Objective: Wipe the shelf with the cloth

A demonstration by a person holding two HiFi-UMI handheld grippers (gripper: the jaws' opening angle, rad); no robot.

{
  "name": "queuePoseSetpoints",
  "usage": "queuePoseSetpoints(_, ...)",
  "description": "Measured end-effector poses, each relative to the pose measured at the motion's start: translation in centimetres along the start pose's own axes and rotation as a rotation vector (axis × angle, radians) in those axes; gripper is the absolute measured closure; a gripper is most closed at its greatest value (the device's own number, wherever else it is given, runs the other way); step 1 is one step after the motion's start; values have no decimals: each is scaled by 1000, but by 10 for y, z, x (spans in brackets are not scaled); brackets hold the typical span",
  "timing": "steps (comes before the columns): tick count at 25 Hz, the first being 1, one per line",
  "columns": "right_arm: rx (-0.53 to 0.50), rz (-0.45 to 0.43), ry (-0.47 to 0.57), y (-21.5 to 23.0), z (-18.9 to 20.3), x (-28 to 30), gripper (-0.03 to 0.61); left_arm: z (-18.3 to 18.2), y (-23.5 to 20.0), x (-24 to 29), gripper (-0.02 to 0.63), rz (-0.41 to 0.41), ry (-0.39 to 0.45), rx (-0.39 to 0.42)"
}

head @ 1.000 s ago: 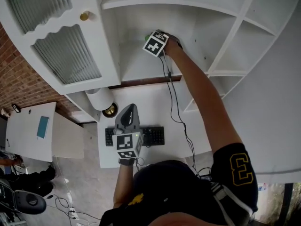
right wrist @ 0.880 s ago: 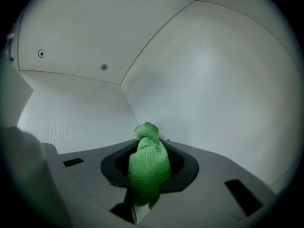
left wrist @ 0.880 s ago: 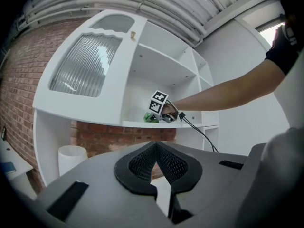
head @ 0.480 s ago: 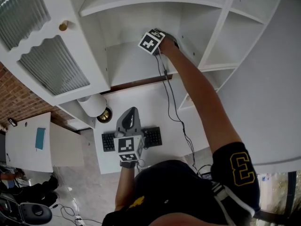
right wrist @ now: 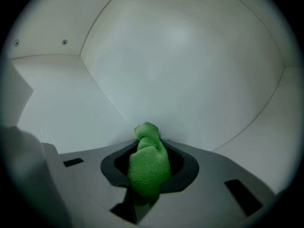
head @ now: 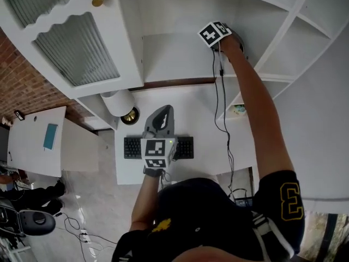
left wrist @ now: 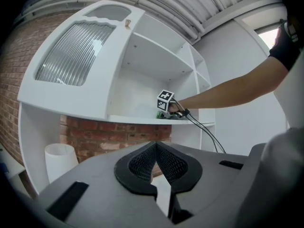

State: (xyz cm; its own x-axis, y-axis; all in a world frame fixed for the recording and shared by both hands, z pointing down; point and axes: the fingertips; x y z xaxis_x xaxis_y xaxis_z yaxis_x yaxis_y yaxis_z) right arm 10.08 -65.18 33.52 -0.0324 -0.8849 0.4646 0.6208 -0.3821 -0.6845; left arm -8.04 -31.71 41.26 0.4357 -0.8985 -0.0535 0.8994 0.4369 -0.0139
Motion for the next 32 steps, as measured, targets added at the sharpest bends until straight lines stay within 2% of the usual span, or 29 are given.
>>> queuePoseSetpoints(7,2,19,-20,5,5,4,500,-59,-32,37,595,-73,72,124)
queuePoseSetpoints(9,0,20,-19,6,5,4,500,-68,-39,49,595,-87,71,136)
queuePoseSetpoints(13,-5,22,-23,6,6,4,500,-68,-52,57,595,-116,51,141)
queuePoseSetpoints(18,-17,28,-16,10,5,5,500,-66,-51,48,595,-117,44,109)
queuePoseSetpoints(21,-26,54,-64,11,8,1,496,-67,-51,31,595,-118,54,69)
queuePoseSetpoints(22,-48,39,-87,2,5,-3,494,-66,-51,24,595,-121,55,62)
queuePoseSetpoints(23,-62,-2,-77,-13,-8,-10,491,-65,-51,18,595,-124,54,60)
queuePoseSetpoints(24,-44,-66,-20,-29,-30,-21,489,-65,-50,14,595,-126,54,65)
queuePoseSetpoints(25,16,-145,68,-47,-59,-34,489,-66,-50,12,595,-128,54,73)
queuePoseSetpoints(27,221,-345,228,-83,-112,-62,491,-67,-51,8,595,-132,53,85)
queuePoseSetpoints(29,419,-555,302,-118,-152,-83,491,-68,-53,3,595,-136,52,89)
queuePoseSetpoints(30,491,-633,322,-134,-168,-91,491,-67,-56,0,595,-141,49,90)
queuePoseSetpoints(32,578,-726,340,-160,-190,-101,491,-65,-61,-8,595,-158,44,89)
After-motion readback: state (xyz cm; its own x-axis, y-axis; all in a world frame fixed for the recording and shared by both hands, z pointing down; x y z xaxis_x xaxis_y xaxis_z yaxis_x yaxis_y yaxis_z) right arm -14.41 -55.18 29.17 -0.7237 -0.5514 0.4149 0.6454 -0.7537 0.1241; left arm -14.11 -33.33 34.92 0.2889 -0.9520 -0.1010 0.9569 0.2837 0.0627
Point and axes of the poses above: the fingertips, and each gripper's own axes: x forward along the fingers, y to its right, z out of its underside, and after that the axes turned 6 degrees about y, right-handed
